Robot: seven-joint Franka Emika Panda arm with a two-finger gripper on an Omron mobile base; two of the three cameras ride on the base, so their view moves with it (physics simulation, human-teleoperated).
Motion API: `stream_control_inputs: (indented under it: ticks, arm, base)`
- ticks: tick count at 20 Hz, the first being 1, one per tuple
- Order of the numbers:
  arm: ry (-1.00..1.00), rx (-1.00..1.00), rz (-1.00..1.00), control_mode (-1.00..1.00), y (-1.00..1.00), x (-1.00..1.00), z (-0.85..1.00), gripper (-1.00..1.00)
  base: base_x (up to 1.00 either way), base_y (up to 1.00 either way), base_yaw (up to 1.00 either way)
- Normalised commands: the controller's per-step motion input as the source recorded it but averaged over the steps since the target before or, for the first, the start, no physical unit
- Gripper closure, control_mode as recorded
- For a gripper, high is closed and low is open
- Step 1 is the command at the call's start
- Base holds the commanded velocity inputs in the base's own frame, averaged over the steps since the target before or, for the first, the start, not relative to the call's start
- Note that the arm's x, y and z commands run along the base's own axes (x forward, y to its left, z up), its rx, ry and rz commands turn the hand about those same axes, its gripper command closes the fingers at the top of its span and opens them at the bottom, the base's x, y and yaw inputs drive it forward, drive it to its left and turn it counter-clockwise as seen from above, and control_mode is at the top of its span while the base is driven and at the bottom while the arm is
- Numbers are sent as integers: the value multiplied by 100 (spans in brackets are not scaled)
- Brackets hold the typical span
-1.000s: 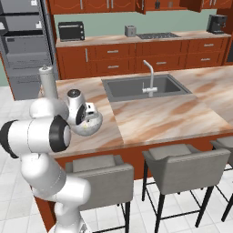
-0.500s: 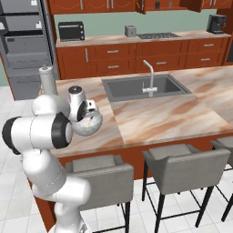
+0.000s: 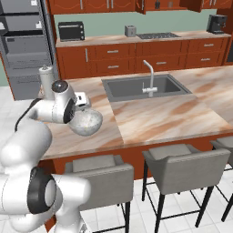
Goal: There is a bowl on the dining counter. Grab a lemon wedge from the fridge and place it in the bowl. Then get the liquor bottle and glass cup from the cabinet and place them next to the bowl.
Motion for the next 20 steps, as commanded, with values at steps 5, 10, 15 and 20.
stream_control_inputs:
  ticks: [5, 10, 15, 20]
  arm:
    - [-11, 6, 0, -100, 0, -95, 100, -100]
    - [3, 1, -7, -100, 0, -90, 100, -100]
    - [23, 0, -19, -100, -4, -100, 98, -100]
    - [24, 0, -20, -100, -27, -100, 49, -100]
  base:
    - [0, 0, 0]
    - [0, 0, 0]
    - [0, 0, 0]
    - [0, 0, 0]
